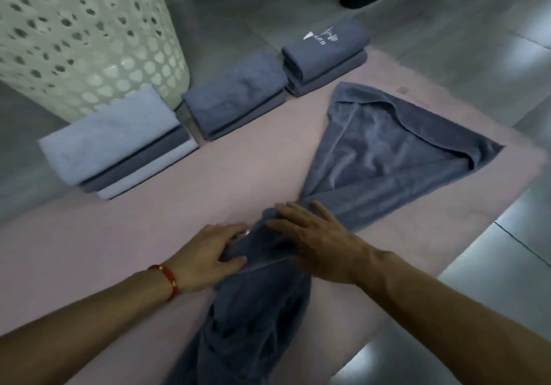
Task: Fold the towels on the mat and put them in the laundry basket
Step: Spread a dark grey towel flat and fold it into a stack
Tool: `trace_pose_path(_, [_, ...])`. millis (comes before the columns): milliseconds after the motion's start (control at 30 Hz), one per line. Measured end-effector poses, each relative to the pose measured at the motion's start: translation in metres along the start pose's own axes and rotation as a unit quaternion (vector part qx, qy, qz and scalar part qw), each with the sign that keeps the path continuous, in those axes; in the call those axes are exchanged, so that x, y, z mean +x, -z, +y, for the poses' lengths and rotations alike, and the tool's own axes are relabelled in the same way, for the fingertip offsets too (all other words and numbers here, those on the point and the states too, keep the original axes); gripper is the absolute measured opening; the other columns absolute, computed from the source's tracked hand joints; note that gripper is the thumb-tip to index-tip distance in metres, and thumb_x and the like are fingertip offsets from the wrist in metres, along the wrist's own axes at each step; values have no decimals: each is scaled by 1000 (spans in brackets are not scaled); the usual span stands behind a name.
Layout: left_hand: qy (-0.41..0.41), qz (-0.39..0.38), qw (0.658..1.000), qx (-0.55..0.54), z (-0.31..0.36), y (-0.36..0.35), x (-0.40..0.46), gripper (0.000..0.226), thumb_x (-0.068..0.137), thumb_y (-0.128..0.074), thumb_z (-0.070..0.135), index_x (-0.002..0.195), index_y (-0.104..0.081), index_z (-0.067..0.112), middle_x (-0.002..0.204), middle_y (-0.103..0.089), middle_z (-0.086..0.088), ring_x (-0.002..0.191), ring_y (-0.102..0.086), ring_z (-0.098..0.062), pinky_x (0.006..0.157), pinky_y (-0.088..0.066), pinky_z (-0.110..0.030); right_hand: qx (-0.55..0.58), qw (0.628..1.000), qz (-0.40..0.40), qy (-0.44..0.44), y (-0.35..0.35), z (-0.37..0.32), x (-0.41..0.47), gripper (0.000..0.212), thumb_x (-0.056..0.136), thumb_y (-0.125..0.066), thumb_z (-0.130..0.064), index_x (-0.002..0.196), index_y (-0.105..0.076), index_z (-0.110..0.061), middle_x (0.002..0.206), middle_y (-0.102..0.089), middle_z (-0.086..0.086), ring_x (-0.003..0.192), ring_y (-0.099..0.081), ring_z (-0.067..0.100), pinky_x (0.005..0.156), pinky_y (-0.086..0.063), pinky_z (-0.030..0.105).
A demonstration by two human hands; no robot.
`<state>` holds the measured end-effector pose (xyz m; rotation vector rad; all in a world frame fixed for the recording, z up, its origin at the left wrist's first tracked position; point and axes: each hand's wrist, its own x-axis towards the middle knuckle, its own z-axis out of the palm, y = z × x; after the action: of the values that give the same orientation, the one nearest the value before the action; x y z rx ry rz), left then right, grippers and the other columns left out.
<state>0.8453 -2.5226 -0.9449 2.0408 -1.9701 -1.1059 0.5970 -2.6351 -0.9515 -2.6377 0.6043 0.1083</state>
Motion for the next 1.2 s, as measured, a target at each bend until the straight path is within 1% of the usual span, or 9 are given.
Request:
trace_pose_path(100, [-22,46,994,-97,24,-19,-26,22,91,-61,40,111,-63,31,106,-68,13,95,-64,-5,87,-54,-34,-71,996,-48,22,-8,-31,1,83,88,-70,-38,158,-27,-32,157,-36,-2,147,-28,23,121,-12,61])
trace_pose_path(267, [-66,62,977,-193,70,-55,-71,27,85,-63,44,105,-64,27,80,-59,16,67,-55,-3,66,-46,-18,-169,983,40,63,-9,-18,-61,36,85,-56,-22,118,-64,-33,106,-59,-6,106,-60,22,106,-35,48])
trace_pose_path(467, [4,67,998,-13,33,-78,-60,74,75,-35,67,130,-51,21,128,-51,1,117,-50,-17,99,-40,-29,-67,979,-168,-97,-14,-23,-139,89,73,-48,-21,157,-25,-44,163,-19,-21,154,-6,3,124,-6,58])
trace_pose_path(667, [12,-9,996,-84,52,-95,-52,63,77,-72,52,125,-49,18,123,-59,0,112,-58,-22,88,-46,-29,110,975,69,-179,-25,-59,-107,39,89,-58,-43,123,-53,-25,119,-54,-5,101,-60,16,94,-51,43])
trace_pose_path(733, [20,-38,996,-74,52,-100,-58,74,71,-79,50,131,-46,24,124,-55,2,111,-57,-19,88,-46,-27,143,950,121,-248,-27,-66,-95,58,87,-74,-41,130,-40,-23,124,-47,1,100,-60,22,91,-53,44])
trace_pose_path(833, [0,-68,997,-24,38,-100,-79,90,69,-79,45,144,-30,40,123,-46,3,110,-55,-20,89,-46,-27,174,937,41,-299,-27,-69,-77,107,82,-83,-28,158,-8,-25,154,-35,9,132,-48,31,110,-43,44])
trace_pose_path(967, [16,-78,996,-51,20,-83,-114,69,72,-77,35,130,-40,34,110,-61,10,95,-59,-16,74,-45,-25,120,960,4,-254,-26,-67,-66,73,86,-74,-16,149,-38,-22,123,-64,6,112,-62,27,96,-47,32])
trace_pose_path(1067, [58,8,998,-39,-1,-36,-124,32,72,-75,25,100,-60,26,93,-67,8,89,-65,-17,73,-50,-28,122,972,59,-189,-1,-71,-54,35,85,-70,-6,116,-69,-22,99,-64,-8,85,-57,9,78,-44,22])
trace_pose_path(1200, [0,304,943,135,-25,64,-131,22,73,-73,13,90,-65,24,89,-64,0,84,-62,-27,70,-48,-38,285,930,175,-151,51,-87,-22,30,88,-69,3,102,-69,-24,94,-73,-9,85,-69,6,77,-54,18])
